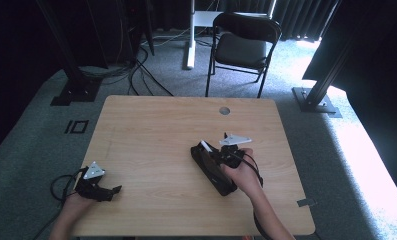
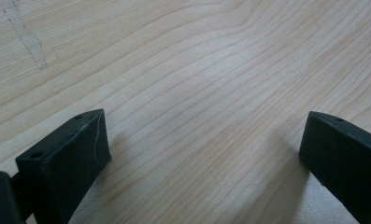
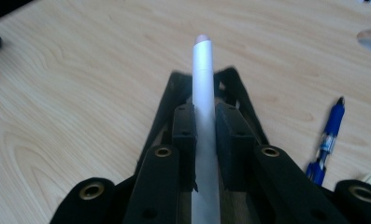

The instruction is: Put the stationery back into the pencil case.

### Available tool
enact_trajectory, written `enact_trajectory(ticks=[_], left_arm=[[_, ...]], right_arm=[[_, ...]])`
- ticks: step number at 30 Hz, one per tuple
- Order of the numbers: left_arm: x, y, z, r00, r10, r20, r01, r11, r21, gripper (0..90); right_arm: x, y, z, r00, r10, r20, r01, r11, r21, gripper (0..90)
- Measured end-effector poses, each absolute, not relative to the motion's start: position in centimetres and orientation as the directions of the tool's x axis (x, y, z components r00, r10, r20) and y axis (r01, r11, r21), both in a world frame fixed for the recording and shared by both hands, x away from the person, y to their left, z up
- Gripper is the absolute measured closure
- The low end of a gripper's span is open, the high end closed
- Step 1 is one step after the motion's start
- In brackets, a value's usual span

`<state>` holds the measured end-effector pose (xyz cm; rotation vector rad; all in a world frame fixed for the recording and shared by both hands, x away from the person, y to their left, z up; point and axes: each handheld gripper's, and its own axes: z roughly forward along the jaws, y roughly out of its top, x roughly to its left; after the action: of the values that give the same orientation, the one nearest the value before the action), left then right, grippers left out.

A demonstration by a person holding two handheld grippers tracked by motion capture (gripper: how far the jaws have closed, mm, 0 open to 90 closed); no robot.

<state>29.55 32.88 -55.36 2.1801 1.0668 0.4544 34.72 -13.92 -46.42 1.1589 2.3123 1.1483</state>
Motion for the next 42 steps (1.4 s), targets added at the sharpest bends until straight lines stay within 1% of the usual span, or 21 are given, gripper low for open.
enact_trajectory(ticks=[6, 15, 24, 31, 42], left_arm=[[29.5, 32.9, -55.4, 0.607, 0.794, 0.021, 0.565, -0.450, 0.691, 2.1], [29.5, 32.9, -55.4, 0.607, 0.795, 0.020, 0.565, -0.450, 0.692, 2.1], [29.5, 32.9, -55.4, 0.607, 0.794, 0.021, 0.565, -0.450, 0.691, 2.1], [29.5, 32.9, -55.4, 0.607, 0.794, 0.021, 0.565, -0.450, 0.691, 2.1], [29.5, 32.9, -55.4, 0.607, 0.794, 0.021, 0.565, -0.450, 0.691, 2.1]], right_arm=[[34.9, -13.8, -47.6, -0.613, 0.787, 0.064, 0.562, 0.378, 0.736, 78.6], [35.2, -13.2, -48.4, -0.612, 0.790, 0.040, 0.589, 0.422, 0.689, 78.6], [35.7, -12.5, -49.0, -0.616, 0.787, 0.024, 0.596, 0.446, 0.668, 78.5], [35.8, -11.9, -48.8, -0.622, 0.783, 0.003, 0.583, 0.460, 0.669, 78.6], [36.6, -10.9, -49.9, -0.625, 0.781, 0.002, 0.613, 0.489, 0.621, 78.5]])
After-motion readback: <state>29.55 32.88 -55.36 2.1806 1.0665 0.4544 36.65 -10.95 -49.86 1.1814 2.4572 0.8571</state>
